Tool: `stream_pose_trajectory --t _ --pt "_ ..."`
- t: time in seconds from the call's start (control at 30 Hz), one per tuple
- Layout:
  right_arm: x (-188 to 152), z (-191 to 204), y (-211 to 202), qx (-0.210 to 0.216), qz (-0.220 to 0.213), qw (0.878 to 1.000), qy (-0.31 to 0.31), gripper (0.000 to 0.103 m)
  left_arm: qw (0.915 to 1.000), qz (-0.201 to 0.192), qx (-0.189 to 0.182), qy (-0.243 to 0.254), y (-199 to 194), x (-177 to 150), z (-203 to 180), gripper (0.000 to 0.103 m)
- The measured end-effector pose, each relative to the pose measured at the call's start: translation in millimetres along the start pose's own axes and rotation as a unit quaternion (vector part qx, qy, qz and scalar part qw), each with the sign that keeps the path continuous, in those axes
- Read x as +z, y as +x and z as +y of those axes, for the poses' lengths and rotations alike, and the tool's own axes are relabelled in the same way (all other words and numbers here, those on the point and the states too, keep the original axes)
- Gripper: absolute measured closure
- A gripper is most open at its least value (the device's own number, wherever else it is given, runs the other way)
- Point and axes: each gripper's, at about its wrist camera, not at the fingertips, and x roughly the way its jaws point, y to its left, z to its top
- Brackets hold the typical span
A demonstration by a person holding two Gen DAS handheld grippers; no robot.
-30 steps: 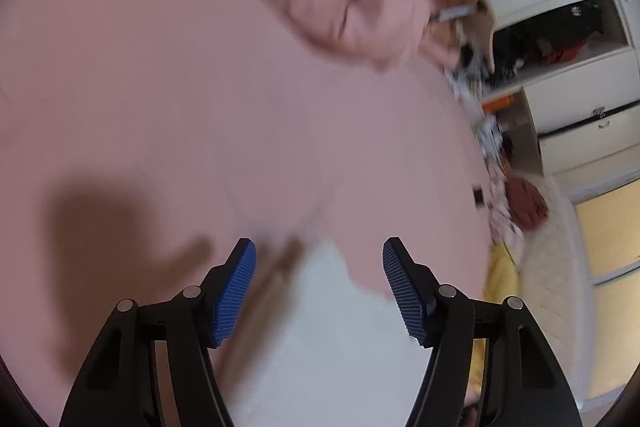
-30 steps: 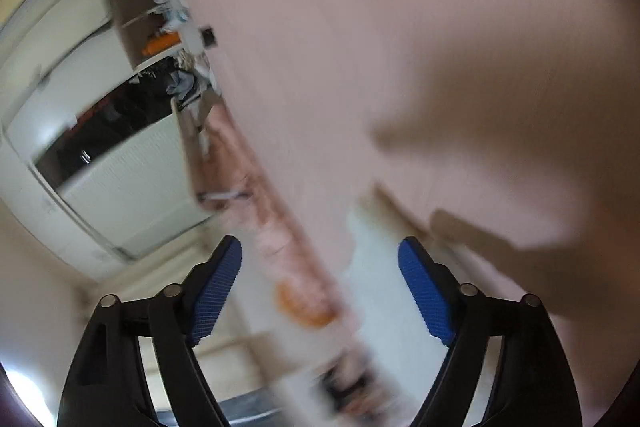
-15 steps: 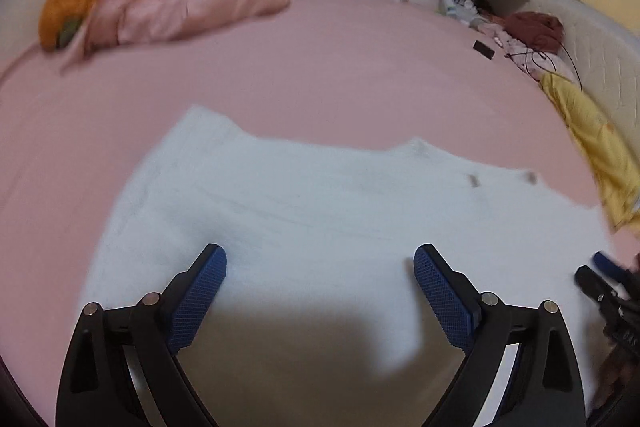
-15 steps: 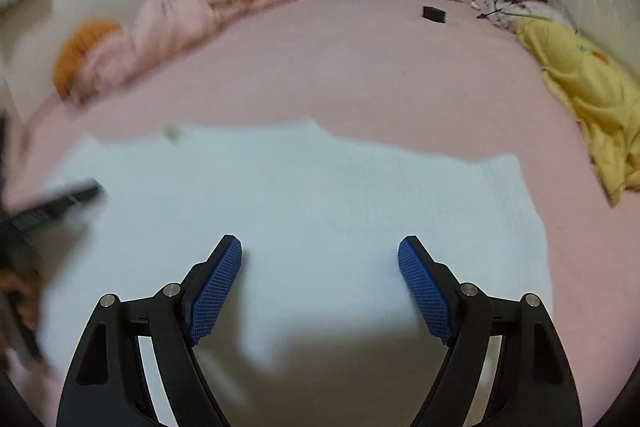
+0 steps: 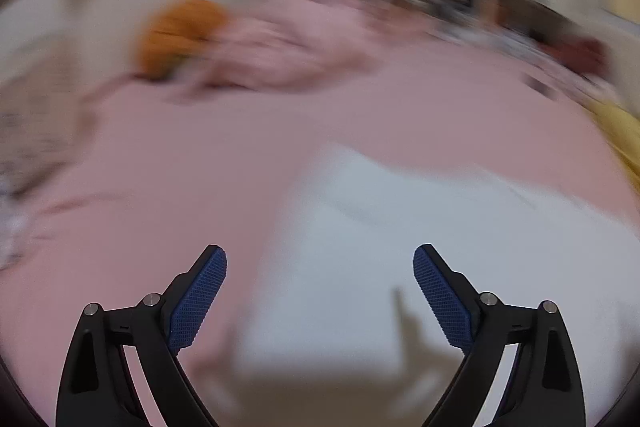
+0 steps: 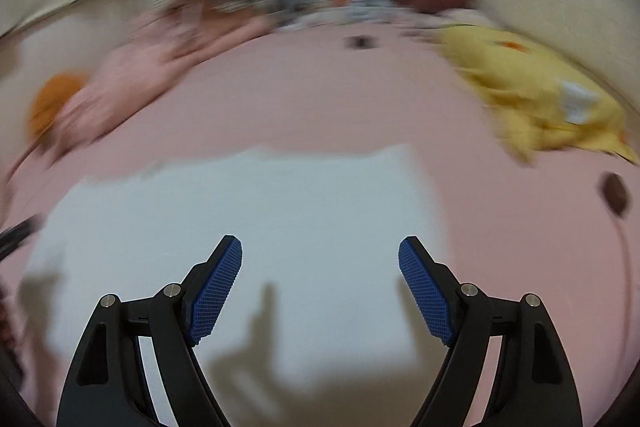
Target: Fold clothes
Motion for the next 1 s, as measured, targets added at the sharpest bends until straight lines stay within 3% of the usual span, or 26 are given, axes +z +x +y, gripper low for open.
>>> stream_pose_trajectory --t 0.03,0.1,0.17,0.23,0.4,0.43,0.5,0.57,0.6,0.67,0.7,0.73,0.83,0.9,0.97,1.0 --pt "-12 19 -3 0.018 0.010 1.000 -0.018 0.022 0.9994 0.020 -0.023 0.018 3 -14 -16 0.008" --pt "-34 42 0 0.035 0.032 0.998 -0.044 0.022 0.9972 0.043 -0.034 0.051 9 -37 -36 0.008" --pt "-53 44 9 0.020 0.046 0.997 -0.064 0.022 0.9975 0.021 -0.024 0.063 5 -46 -32 0.007" --pt "-62 29 -1 0.018 0.028 0.997 -0.068 0.022 0.9976 0.007 -0.007 0.069 2 -44 -17 0.005" --pt "-55 -34 -15 -0.032 0.038 0.999 -0.018 0.023 0.9963 0.027 0.077 0.025 0 -30 54 0.000" --pt "-48 -48 -21 -0.075 0.039 0.996 0.005 0.023 0.9975 0.029 0.064 0.000 -5 -28 65 0.000" --pt "-45 -64 -36 -0.118 0.030 0.990 0.066 0.023 0.9950 0.004 0.099 -0.015 -25 -24 61 0.001" --pt "-47 -59 -44 -0.061 0.025 0.992 0.107 0.023 0.9969 -0.022 0.075 0.013 -40 -26 38 0.001" --pt "-49 -45 -41 -0.031 0.037 0.995 0.092 0.023 0.9984 -0.019 0.045 0.026 -41 -29 23 0.001" --pt "-56 -20 -32 0.007 0.057 0.997 0.056 0.023 0.9987 0.021 -0.011 0.045 -32 -41 -4 0.001" --pt "-60 -8 -27 0.018 0.067 0.997 0.035 0.023 0.9979 0.037 -0.013 0.051 -26 -47 -12 0.001" --pt "-65 2 -22 0.027 0.076 0.997 0.016 0.023 0.9971 0.050 -0.002 0.057 -19 -53 -15 0.001" --pt "-78 -23 -18 0.026 0.081 0.995 0.046 0.023 0.9971 0.066 0.013 0.037 -12 -60 14 0.000" --pt "-78 -52 -25 0.037 0.070 0.993 0.086 0.024 0.9949 0.071 0.060 0.039 -13 -56 34 0.000" --pt "-76 -73 -29 0.063 0.074 0.987 0.127 0.035 0.9904 0.082 0.104 0.039 -15 -53 59 0.000" --pt "-73 -75 -33 0.047 0.079 0.988 0.126 0.035 0.9887 0.088 0.117 0.031 -19 -51 74 0.000"
